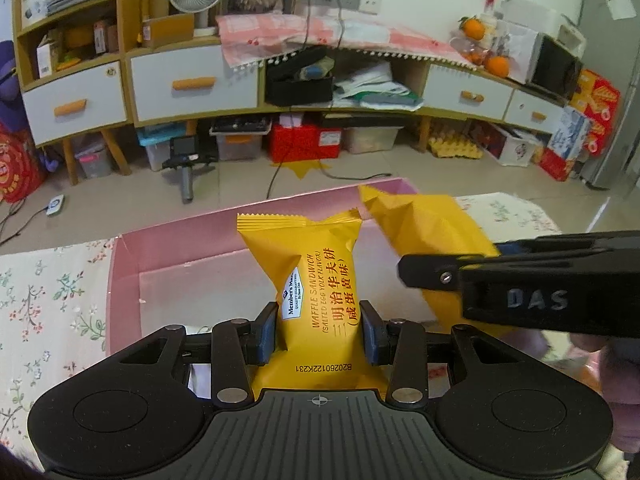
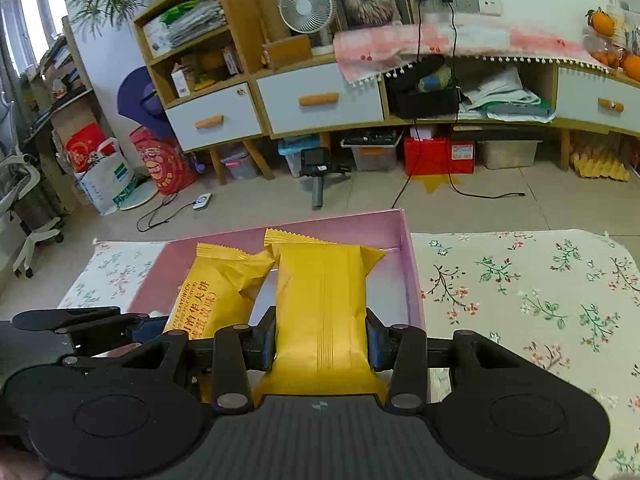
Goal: Organize snacks
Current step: 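Carry both yellow packets into the pink box and open both tools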
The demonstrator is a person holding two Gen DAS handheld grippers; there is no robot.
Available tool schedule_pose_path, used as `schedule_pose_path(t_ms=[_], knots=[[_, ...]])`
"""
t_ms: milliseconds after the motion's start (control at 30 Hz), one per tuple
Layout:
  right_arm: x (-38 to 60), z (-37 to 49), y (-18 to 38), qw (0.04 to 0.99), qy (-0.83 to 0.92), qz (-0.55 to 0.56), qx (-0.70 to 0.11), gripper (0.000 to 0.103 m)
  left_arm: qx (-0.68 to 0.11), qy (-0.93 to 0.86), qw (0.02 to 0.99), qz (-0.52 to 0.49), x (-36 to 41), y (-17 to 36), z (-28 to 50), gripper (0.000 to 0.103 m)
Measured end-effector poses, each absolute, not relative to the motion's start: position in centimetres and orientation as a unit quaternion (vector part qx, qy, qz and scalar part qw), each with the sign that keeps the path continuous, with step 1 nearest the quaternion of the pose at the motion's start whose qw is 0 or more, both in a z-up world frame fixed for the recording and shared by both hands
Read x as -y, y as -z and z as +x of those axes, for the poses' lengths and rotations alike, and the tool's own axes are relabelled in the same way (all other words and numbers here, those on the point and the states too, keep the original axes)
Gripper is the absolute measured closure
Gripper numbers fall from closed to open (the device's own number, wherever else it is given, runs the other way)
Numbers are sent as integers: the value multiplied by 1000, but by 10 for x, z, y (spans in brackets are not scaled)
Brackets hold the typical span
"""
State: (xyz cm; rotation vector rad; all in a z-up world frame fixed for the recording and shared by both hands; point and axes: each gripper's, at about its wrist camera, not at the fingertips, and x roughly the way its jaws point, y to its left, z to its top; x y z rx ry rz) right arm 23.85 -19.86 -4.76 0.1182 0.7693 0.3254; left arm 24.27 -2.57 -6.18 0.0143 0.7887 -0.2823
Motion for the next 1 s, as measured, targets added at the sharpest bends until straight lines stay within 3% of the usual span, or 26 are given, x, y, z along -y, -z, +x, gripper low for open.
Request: schedule_pose_path(t_ms=[333,400,467,767,1000], knots=[[195,261,50,913,-146,44,-379,90,-378,130,916,19,25,70,256,60],[196,262,49,914,-143,44,-378,86,-377,134,916,17,25,69,255,39],[199,261,47,916,-141,52,-373,75,-371,135,919,16,25,66,253,34],[203,251,32,918,-139,64,-366,54,-374,148,916,7,26,52,236,24],[209,232,17,921,-131,59,-362,49,-372,159,914,4,24,37,212,20]])
